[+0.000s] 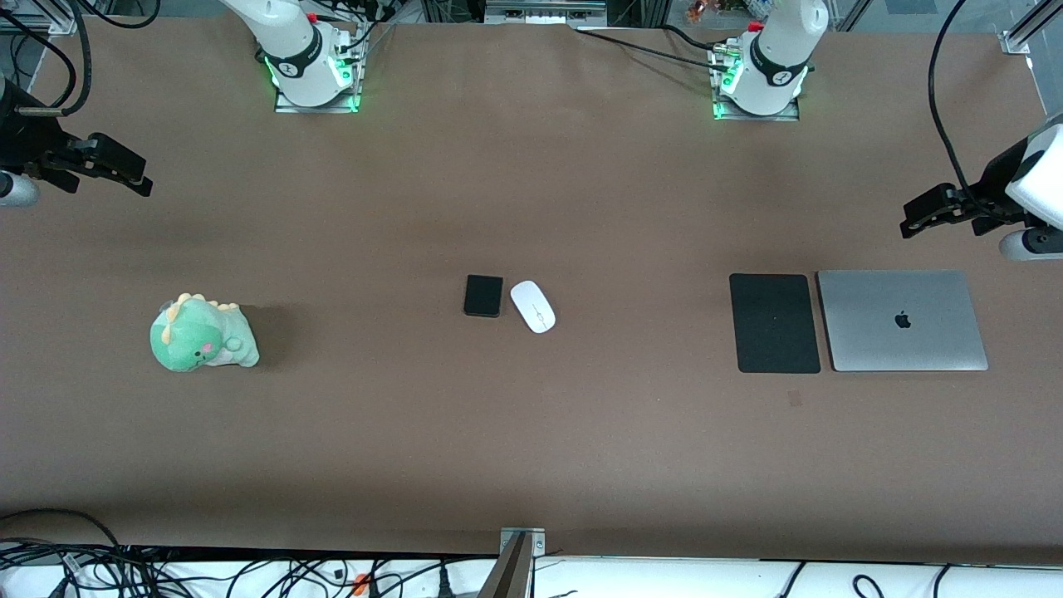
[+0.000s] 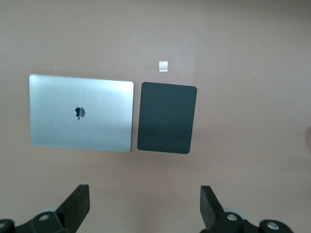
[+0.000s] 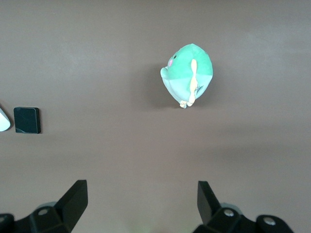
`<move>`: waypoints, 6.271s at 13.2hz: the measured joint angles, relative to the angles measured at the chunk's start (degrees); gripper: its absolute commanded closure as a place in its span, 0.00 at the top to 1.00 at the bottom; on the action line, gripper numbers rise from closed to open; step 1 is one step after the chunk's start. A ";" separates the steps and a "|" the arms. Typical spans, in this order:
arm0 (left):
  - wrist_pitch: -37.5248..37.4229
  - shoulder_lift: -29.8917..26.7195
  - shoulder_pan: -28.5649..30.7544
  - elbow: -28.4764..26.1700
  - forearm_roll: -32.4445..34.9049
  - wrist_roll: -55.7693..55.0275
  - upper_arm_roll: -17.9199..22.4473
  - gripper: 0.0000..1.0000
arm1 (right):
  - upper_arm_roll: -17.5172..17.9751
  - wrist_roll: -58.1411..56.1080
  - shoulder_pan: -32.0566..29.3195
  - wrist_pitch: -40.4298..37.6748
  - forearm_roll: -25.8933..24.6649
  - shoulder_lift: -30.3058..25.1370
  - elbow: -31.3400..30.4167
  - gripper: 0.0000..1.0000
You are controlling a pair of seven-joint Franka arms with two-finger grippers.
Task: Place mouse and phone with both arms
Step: 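Move the left gripper over the white mouse, then lower the left gripper and close it on the white mouse, then carry the mouse to the pad while the right gripper reaches the phone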
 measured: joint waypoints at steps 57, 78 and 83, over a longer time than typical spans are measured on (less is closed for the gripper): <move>18.00 40.62 -27.95 20.42 7.14 -56.29 -2.16 0.42 | 0.42 1.70 4.60 -0.80 0.06 1.53 -0.05 1.00; 43.97 14.05 -1.85 -27.76 7.94 -0.44 -2.77 0.43 | 0.70 39.01 28.61 33.94 2.53 31.18 -0.18 1.00; 55.62 14.06 1.11 -37.04 7.94 5.31 -2.80 0.45 | 0.59 47.40 33.76 42.17 -4.86 37.61 -0.98 1.00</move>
